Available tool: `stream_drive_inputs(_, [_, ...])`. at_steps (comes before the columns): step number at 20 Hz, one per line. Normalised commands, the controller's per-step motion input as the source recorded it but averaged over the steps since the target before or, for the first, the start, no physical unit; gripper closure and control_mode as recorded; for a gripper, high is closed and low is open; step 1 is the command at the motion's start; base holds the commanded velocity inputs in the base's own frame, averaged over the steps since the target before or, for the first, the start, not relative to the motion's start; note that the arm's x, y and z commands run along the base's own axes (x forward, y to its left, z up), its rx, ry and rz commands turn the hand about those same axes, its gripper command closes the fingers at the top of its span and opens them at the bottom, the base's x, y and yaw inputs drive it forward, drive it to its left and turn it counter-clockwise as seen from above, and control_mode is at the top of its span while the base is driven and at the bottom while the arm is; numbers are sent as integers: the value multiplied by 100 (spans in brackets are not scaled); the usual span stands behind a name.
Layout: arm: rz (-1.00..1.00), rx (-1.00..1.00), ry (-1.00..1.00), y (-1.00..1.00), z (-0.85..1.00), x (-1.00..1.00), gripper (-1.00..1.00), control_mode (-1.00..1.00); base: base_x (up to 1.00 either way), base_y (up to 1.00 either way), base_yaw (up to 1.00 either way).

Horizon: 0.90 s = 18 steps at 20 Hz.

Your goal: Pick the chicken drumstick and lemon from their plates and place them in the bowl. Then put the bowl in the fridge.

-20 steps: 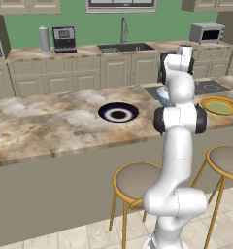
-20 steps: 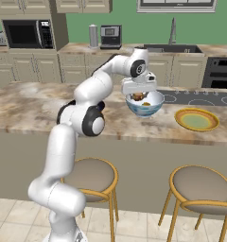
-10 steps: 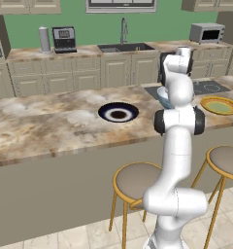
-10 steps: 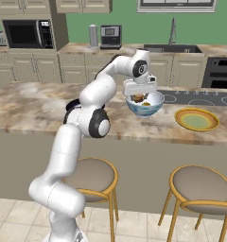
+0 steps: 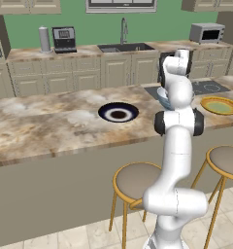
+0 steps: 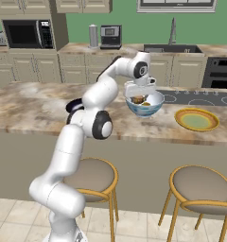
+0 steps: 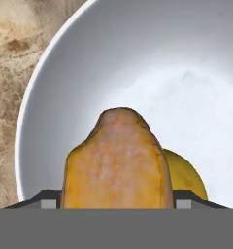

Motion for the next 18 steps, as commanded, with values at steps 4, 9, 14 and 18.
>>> stream_drive_inputs(4, [7, 1, 0, 1, -19, 0, 100, -100, 0, 0, 0])
stream_drive_inputs(9, [6, 0, 0, 3, -5, -1, -100, -100, 0, 0, 0])
stream_drive_inputs(14, [2, 0, 0, 0, 3, -21, -100, -100, 0, 0, 0])
stream_drive_inputs(18, [0, 0, -1, 4, 9, -18, -100, -100, 0, 0, 0])
